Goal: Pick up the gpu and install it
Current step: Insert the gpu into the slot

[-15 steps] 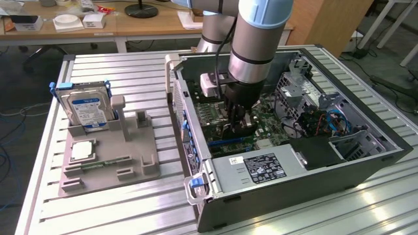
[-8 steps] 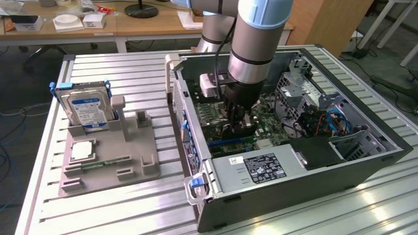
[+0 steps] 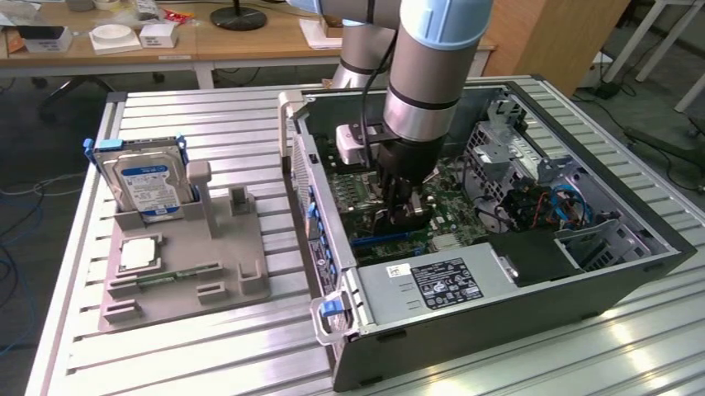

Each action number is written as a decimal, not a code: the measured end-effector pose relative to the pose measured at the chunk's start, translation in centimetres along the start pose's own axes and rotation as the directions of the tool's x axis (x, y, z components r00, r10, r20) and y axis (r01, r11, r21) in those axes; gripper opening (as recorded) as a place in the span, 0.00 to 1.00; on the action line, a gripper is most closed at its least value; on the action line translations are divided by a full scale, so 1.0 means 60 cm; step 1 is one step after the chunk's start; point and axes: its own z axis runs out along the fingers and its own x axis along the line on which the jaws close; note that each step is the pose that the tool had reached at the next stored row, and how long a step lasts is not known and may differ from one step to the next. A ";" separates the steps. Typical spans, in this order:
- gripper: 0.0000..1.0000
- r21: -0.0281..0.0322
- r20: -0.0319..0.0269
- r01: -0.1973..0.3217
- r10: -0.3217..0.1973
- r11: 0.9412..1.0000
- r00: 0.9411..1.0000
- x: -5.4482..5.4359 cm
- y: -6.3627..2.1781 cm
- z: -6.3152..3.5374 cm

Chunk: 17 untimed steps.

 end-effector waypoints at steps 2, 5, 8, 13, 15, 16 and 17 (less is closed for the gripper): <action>0.26 0.000 0.000 0.000 0.000 1.000 1.000 0.000 0.000 0.001; 0.26 0.000 0.000 0.000 0.000 1.000 1.000 0.000 0.000 0.003; 0.26 0.000 0.000 0.000 0.000 1.000 1.000 0.000 0.000 0.004; 0.26 0.000 0.000 0.000 0.000 1.000 1.000 -0.001 0.000 0.004; 0.26 0.000 0.000 0.000 0.000 1.000 1.000 -0.001 0.000 0.005; 0.26 0.000 0.000 0.000 0.000 1.000 1.000 -0.001 0.001 0.005; 0.26 0.000 0.000 0.000 0.000 1.000 1.000 -0.001 0.001 0.005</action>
